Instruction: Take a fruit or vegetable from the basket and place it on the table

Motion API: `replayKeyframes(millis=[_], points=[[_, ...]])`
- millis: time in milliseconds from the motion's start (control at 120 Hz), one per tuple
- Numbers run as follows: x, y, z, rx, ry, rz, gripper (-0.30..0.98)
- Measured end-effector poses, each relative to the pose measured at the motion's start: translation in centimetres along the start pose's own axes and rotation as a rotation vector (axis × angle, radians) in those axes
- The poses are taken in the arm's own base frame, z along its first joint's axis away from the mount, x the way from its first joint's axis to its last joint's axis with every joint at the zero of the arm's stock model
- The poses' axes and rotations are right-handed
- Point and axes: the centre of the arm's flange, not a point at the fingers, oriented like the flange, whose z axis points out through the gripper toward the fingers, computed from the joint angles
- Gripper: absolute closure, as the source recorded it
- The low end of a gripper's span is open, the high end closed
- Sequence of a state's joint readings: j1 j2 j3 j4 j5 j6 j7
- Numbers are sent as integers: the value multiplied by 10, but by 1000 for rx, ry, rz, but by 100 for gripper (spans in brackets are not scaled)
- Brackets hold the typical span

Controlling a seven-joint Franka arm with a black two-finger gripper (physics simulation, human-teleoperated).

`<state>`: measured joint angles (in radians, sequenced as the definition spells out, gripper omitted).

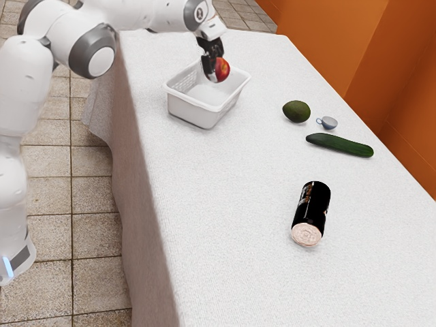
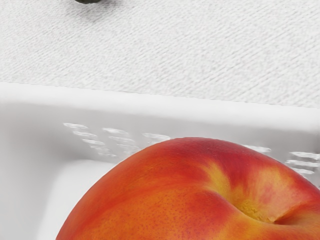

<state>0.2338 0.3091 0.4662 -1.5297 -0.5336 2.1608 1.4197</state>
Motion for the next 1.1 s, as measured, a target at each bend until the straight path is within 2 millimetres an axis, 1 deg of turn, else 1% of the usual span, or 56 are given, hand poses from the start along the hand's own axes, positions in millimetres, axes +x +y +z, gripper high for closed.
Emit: replayKeyframes(millis=[50,108,183,225,242,275,317,383,442,483,533,592,650,742,1000,1100], points=[[29,3,-11,24,23,41,52],[65,8,-19,47,48,92,54],[109,21,-15,51,82,156,49],[128,29,-13,48,98,181,48],[133,32,-12,47,103,188,46],[141,37,-10,42,110,199,35],[150,43,-8,34,120,211,25],[158,48,-8,25,132,224,14],[165,50,-12,26,144,236,8],[174,53,-16,26,157,250,5],[187,61,-13,14,172,273,4],[194,69,-1,-9,182,281,4],[196,73,11,-31,182,272,4],[195,75,18,-47,181,247,4],[202,83,18,-72,210,197,4],[202,84,18,-80,218,178,4]])
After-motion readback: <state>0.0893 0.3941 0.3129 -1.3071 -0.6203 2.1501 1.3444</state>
